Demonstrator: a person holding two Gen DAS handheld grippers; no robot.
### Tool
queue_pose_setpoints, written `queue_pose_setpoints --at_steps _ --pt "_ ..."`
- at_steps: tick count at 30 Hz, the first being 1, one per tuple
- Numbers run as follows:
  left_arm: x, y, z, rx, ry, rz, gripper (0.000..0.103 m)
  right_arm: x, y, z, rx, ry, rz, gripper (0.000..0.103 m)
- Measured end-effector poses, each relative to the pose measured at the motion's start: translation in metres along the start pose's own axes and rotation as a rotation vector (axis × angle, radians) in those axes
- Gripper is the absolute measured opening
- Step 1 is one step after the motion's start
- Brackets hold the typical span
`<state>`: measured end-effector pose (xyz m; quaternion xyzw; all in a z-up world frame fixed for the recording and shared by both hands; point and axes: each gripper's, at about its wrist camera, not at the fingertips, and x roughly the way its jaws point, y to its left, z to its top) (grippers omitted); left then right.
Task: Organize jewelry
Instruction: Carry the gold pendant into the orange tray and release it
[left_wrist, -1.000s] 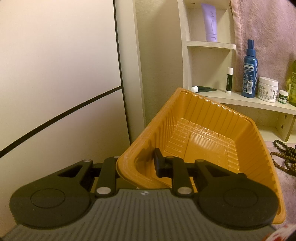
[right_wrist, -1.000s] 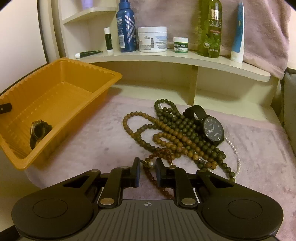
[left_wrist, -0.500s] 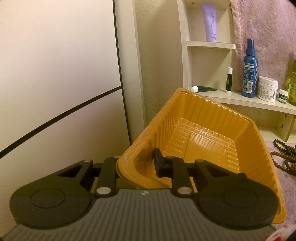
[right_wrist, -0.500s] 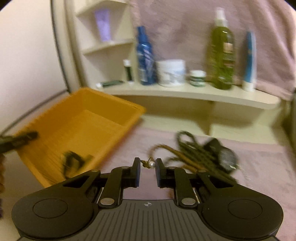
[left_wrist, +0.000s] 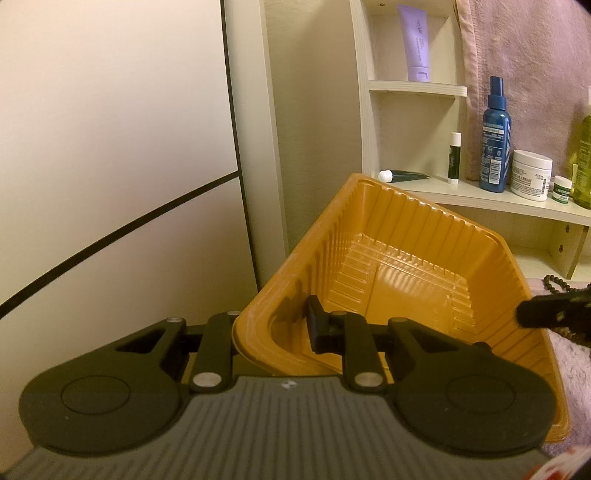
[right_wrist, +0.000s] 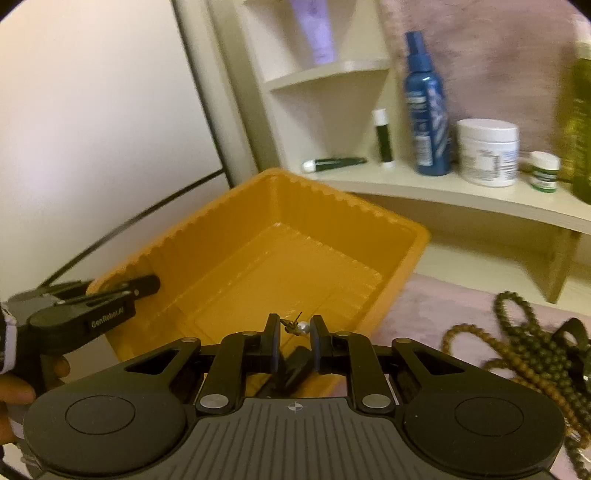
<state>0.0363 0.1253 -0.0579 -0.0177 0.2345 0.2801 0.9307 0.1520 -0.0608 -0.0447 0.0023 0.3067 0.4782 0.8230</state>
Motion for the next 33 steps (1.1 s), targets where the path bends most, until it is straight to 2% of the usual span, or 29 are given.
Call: queue_pose_setpoints --at_steps 11,13,15,25,29,33 --pt "0.000 -0.001 0.000 0.000 0.002 0.000 0.020 0.030 0.013 -0.005 0.009 0.036 -0.023 0.018" --pt "0.000 -0.001 0.000 -0.001 0.002 0.000 0.020 0.030 0.013 -0.005 0.014 0.035 -0.035 0.024" --pt "0.000 -0.001 0.000 0.000 0.002 0.000 0.020 0.027 0.013 -0.006 0.021 0.024 -0.027 0.038" --pt "0.000 -0.001 -0.001 0.001 0.006 0.001 0.020 -0.022 -0.006 -0.010 0.082 -0.048 -0.044 0.039" --pt "0.000 -0.001 0.000 0.000 0.005 0.001 0.020 -0.047 -0.028 -0.017 0.140 -0.061 -0.095 0.039" --pt "0.000 0.000 -0.001 0.001 0.005 0.000 0.020 -0.074 -0.056 -0.031 0.208 -0.066 -0.185 0.040"
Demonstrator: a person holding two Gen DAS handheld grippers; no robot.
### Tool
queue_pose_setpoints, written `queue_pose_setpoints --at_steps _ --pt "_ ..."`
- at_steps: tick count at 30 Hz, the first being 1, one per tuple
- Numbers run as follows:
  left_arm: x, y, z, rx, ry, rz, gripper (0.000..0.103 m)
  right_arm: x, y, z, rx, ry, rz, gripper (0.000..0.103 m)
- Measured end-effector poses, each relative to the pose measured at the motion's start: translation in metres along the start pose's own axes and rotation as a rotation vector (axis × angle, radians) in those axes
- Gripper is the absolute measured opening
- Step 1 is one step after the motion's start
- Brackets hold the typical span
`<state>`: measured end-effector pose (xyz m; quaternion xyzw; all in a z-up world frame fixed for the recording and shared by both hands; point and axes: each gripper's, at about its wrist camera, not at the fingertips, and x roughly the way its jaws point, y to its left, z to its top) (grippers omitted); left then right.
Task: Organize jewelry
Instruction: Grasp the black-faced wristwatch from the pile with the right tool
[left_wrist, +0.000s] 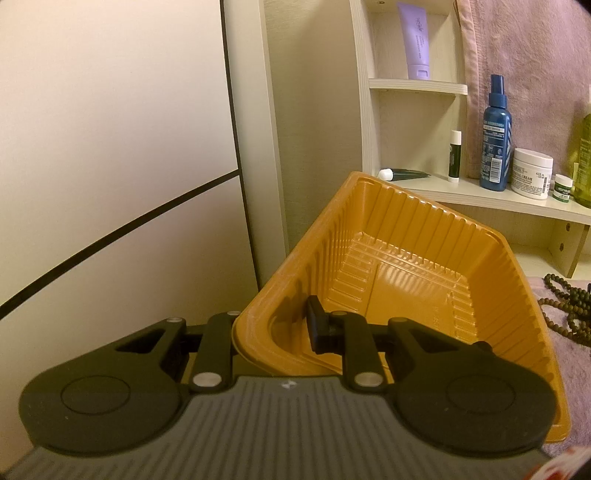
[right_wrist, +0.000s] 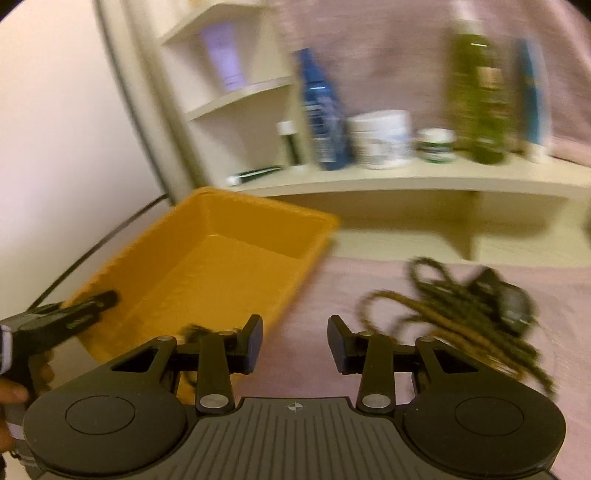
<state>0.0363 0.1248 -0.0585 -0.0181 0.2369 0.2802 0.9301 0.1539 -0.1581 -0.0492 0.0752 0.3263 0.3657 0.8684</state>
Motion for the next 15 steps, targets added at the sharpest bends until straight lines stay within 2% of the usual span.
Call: queue_pose_setpoints --at_steps 6,9,13,15 --pt "0.000 0.000 0.000 0.003 -0.001 0.001 0.020 -0.032 -0.049 -0.018 0.102 0.020 -0.117 0.052" --pt "0.000 0.000 0.000 0.005 0.000 0.001 0.020 -0.045 -0.069 -0.027 0.149 0.015 -0.154 0.053" --pt "-0.001 0.001 0.001 0.007 0.000 0.002 0.020 -0.054 -0.083 -0.030 0.141 0.028 -0.224 0.053" --pt "-0.001 0.000 0.001 0.007 -0.001 0.002 0.020 -0.056 -0.088 -0.028 0.140 0.026 -0.227 0.053"
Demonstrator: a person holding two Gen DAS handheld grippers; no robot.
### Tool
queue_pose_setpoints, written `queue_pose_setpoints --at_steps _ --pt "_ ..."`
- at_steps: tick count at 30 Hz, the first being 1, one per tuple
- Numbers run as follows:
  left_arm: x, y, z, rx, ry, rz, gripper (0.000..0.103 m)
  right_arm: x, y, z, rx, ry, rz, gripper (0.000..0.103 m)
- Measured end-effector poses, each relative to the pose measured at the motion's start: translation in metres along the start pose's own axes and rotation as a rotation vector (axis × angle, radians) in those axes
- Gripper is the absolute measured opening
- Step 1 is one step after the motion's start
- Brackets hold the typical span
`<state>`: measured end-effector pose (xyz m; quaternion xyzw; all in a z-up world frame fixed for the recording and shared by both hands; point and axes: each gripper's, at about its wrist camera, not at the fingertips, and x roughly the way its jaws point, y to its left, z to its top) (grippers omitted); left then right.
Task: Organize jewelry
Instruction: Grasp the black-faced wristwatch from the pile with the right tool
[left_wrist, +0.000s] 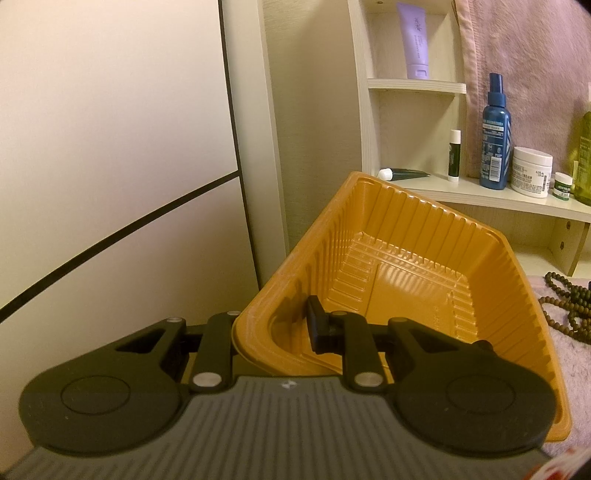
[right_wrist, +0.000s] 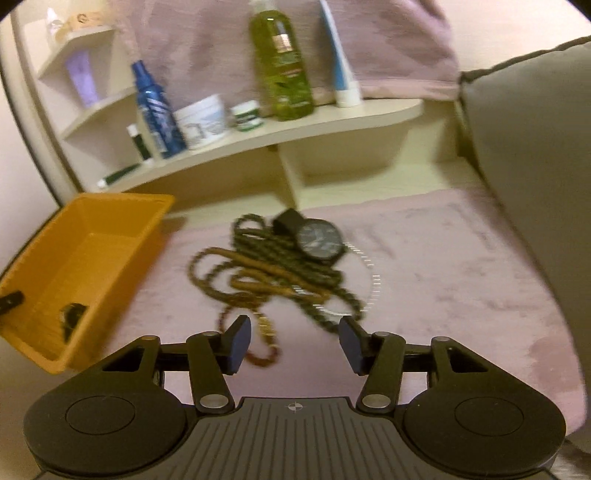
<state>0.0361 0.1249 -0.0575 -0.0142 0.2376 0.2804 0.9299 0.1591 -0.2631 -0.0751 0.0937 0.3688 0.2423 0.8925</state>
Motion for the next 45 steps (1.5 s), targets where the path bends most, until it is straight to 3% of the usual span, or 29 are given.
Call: queue_pose_setpoints --at_steps 14,23,33,34,35,45 --pt "0.001 0.001 -0.001 0.003 0.002 -0.001 0.020 0.025 -0.005 0.023 -0.151 -0.007 0.016 0.053" --pt "0.003 0.001 0.000 0.006 0.005 0.000 0.021 0.071 -0.017 0.051 -0.331 0.020 0.066 0.053" --pt "0.005 0.000 0.001 0.010 0.011 0.007 0.021 0.102 -0.031 0.062 -0.301 0.051 0.148 0.053" --pt "0.005 0.000 0.001 0.010 0.012 0.007 0.021 0.102 -0.031 0.062 -0.301 0.050 0.150 0.052" --pt "0.005 0.000 0.002 0.011 0.012 0.007 0.021 0.101 -0.031 0.063 -0.306 0.049 0.160 0.043" --pt "0.005 -0.001 0.002 0.010 0.012 0.007 0.021 0.076 -0.027 0.066 -0.234 -0.029 0.155 0.043"
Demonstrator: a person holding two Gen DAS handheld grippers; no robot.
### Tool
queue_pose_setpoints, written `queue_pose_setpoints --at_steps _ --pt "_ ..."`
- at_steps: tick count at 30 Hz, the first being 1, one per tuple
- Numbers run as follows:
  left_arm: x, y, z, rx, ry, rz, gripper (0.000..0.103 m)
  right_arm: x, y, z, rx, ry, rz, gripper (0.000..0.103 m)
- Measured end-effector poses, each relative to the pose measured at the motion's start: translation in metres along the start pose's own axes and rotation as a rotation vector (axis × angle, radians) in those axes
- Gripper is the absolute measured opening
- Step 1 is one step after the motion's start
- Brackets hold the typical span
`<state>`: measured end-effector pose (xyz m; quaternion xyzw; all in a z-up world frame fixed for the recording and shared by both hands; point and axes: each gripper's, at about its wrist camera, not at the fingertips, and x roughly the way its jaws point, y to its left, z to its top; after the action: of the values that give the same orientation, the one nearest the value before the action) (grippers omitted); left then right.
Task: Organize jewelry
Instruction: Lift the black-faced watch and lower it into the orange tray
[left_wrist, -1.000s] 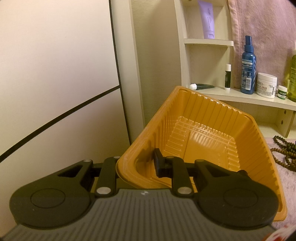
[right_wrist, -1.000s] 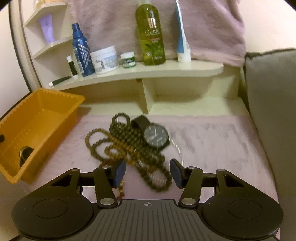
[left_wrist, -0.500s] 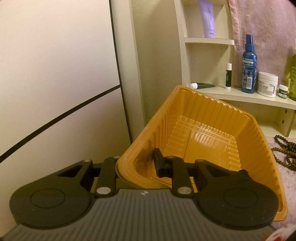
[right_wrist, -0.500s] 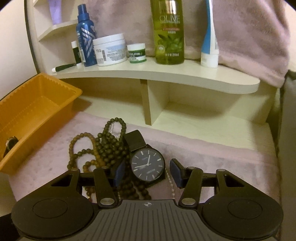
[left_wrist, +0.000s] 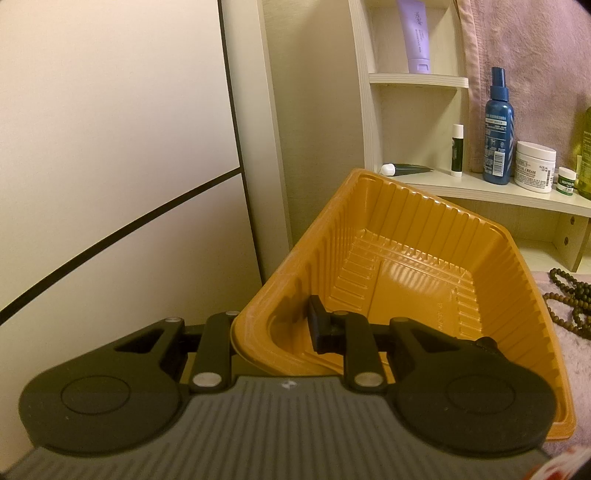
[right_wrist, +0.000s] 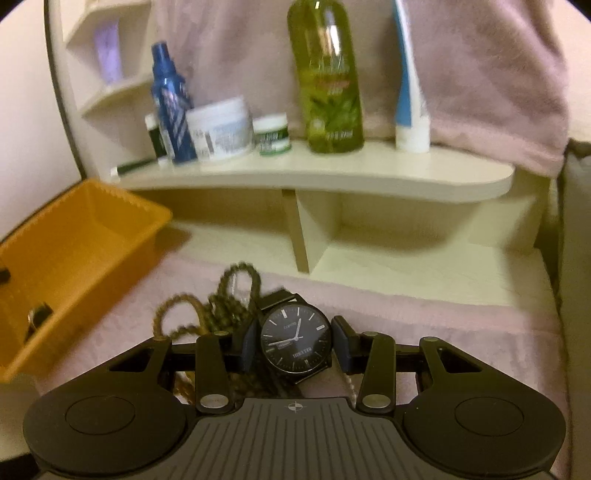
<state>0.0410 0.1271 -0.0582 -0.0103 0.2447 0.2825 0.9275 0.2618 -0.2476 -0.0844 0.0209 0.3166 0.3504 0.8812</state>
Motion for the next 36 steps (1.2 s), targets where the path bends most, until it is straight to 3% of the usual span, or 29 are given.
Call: queue_pose_setpoints --at_steps 10,22,36 --pt "0.000 0.000 0.000 0.004 0.000 0.000 0.021 -0.036 0.004 0.012 0.120 -0.078 -0.059 0.043" --pt "0.000 0.000 0.000 0.007 0.003 -0.003 0.021 -0.057 0.050 0.004 0.180 -0.086 -0.034 0.043" --pt "0.000 -0.001 0.000 0.004 0.001 -0.003 0.021 -0.038 0.153 0.004 0.151 -0.035 0.194 0.043"
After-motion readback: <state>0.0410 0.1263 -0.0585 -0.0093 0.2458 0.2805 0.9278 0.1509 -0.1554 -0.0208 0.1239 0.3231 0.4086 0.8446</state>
